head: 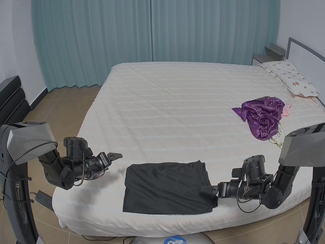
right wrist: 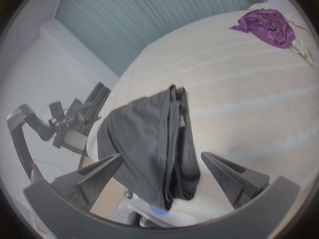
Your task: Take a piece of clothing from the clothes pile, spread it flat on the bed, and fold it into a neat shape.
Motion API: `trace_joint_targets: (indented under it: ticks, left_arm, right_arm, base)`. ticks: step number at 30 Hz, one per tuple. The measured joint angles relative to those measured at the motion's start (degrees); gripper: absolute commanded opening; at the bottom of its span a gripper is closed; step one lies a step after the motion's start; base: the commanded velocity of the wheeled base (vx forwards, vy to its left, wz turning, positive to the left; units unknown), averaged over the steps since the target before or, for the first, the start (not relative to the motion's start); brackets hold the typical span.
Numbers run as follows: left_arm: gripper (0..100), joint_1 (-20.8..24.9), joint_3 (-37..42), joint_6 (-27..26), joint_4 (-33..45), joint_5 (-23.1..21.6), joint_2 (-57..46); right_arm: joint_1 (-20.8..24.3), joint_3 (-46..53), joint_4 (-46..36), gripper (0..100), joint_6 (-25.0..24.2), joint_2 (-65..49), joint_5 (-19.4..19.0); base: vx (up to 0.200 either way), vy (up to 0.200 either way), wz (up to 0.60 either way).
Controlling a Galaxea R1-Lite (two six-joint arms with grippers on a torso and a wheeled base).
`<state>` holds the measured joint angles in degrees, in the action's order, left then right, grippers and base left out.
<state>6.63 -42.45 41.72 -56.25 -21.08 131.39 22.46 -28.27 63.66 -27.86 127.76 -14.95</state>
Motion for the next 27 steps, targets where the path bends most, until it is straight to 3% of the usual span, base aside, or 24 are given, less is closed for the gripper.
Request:
trace_joint_targets:
  ticks: [11, 22, 23, 27]
  left_arm:
    - [100, 0.04, 0.00, 0.00, 0.00, -0.02, 0.17]
    - [100, 0.06, 0.00, 0.02, 0.02, 0.00, 0.44]
    - [100, 0.06, 0.00, 0.02, 0.02, 0.00, 0.45]
    - [100, 0.04, 0.00, 0.00, 0.02, 0.00, 0.52]
  right_arm:
    - [-0.96, -21.89, -14.26, 100, -7.29, 3.36, 1.43]
    - [0.34, -33.28, -18.14, 100, -8.84, 12.00, 4.13]
    - [0.34, -33.66, -18.15, 0, -8.85, 12.41, 4.13]
    - [0.22, -34.27, -18.09, 0, -8.98, 13.40, 4.19]
  base:
    - [0.000, 0.000, 0.00]
    - [0.000, 0.000, 0.00]
    - [0.000, 0.000, 0.00]
    - [0.000, 0.000, 0.00]
